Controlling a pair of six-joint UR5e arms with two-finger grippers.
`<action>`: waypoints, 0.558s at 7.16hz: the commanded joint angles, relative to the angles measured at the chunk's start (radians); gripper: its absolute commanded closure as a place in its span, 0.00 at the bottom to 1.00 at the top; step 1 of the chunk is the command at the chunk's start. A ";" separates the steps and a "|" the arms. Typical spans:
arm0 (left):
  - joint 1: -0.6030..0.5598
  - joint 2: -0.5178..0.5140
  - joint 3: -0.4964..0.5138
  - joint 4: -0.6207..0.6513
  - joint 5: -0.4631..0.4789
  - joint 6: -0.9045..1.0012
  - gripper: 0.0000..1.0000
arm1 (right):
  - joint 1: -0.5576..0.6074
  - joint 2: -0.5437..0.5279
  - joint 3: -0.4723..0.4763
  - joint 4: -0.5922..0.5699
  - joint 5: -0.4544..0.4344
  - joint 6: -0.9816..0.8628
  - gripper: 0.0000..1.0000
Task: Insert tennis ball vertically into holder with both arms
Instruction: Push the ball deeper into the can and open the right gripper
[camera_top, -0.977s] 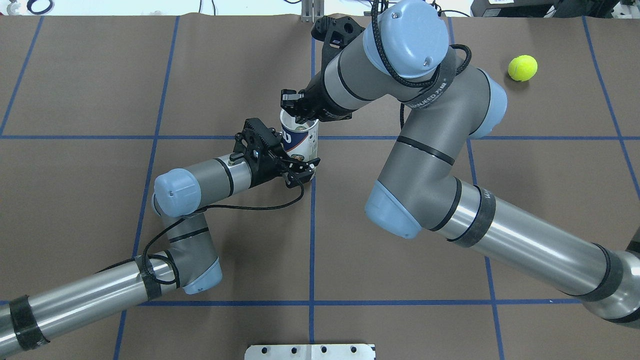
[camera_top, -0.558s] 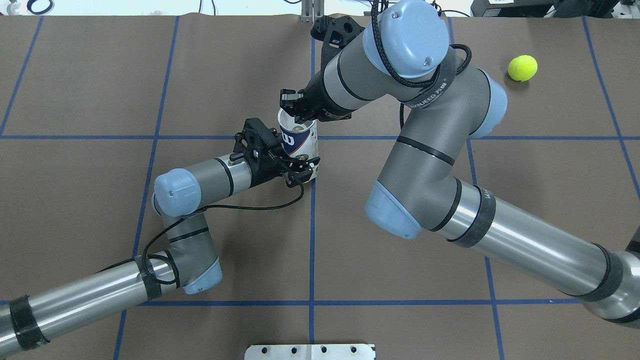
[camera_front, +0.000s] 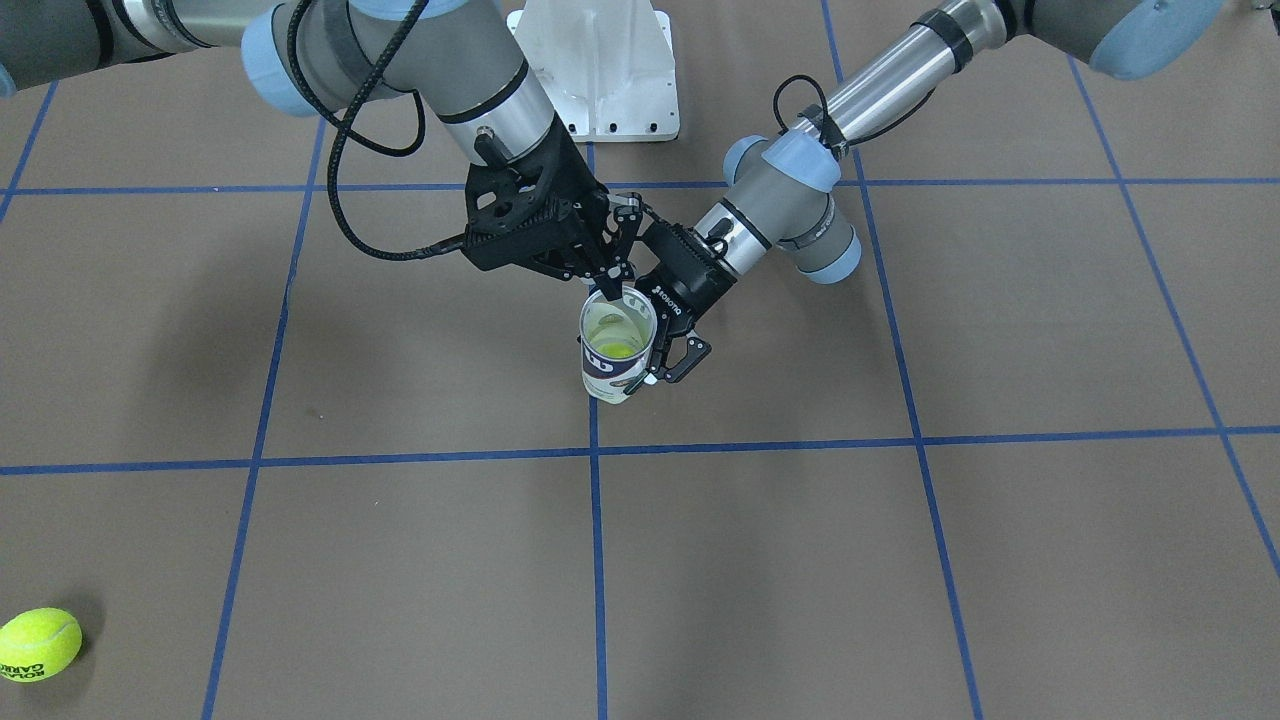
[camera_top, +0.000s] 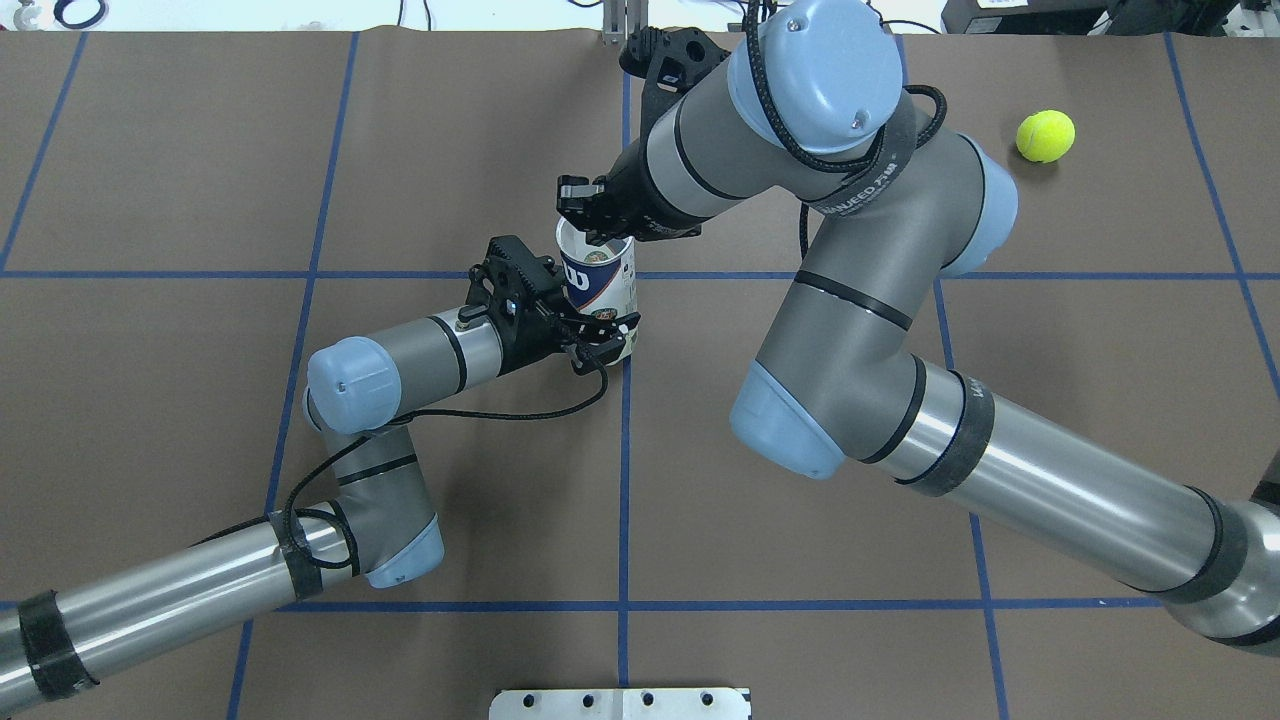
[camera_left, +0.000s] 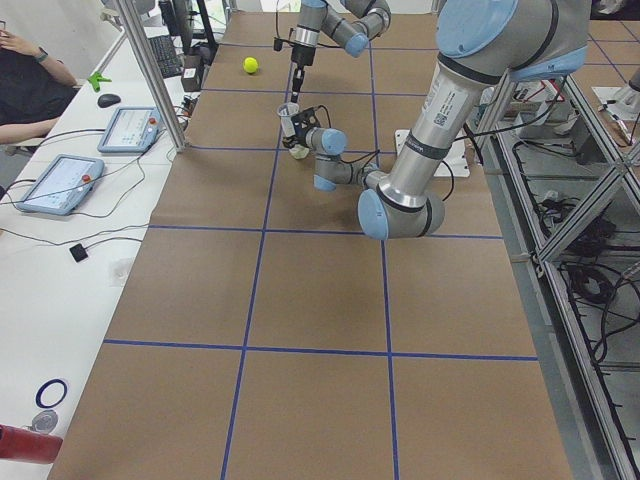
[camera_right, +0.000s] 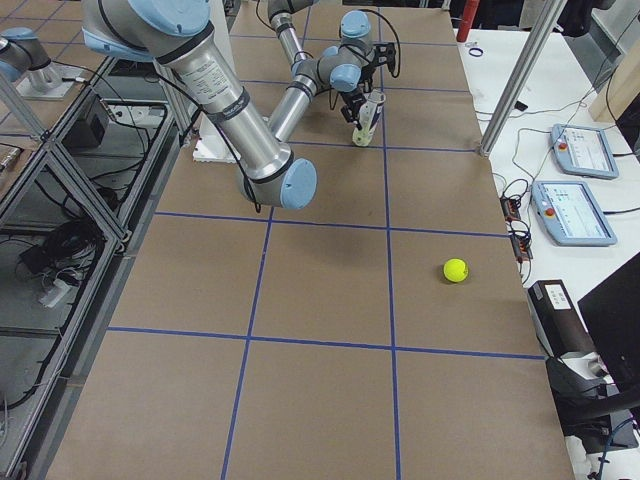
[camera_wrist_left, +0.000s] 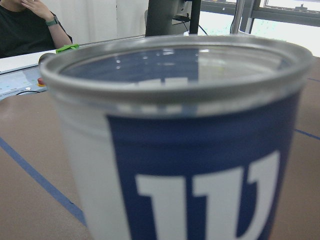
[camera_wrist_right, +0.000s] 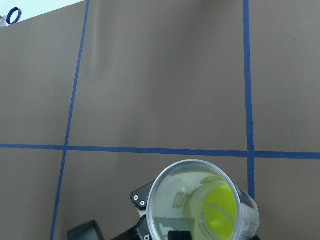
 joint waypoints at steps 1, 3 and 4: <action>-0.001 0.002 0.000 -0.002 0.002 0.000 0.03 | 0.011 -0.002 0.017 -0.008 0.005 0.004 0.00; 0.000 0.002 0.000 -0.002 0.002 0.000 0.02 | 0.029 -0.009 0.024 -0.010 0.014 0.003 0.00; 0.000 0.002 0.000 -0.002 0.000 0.000 0.01 | 0.058 -0.012 0.026 -0.011 0.041 0.003 0.00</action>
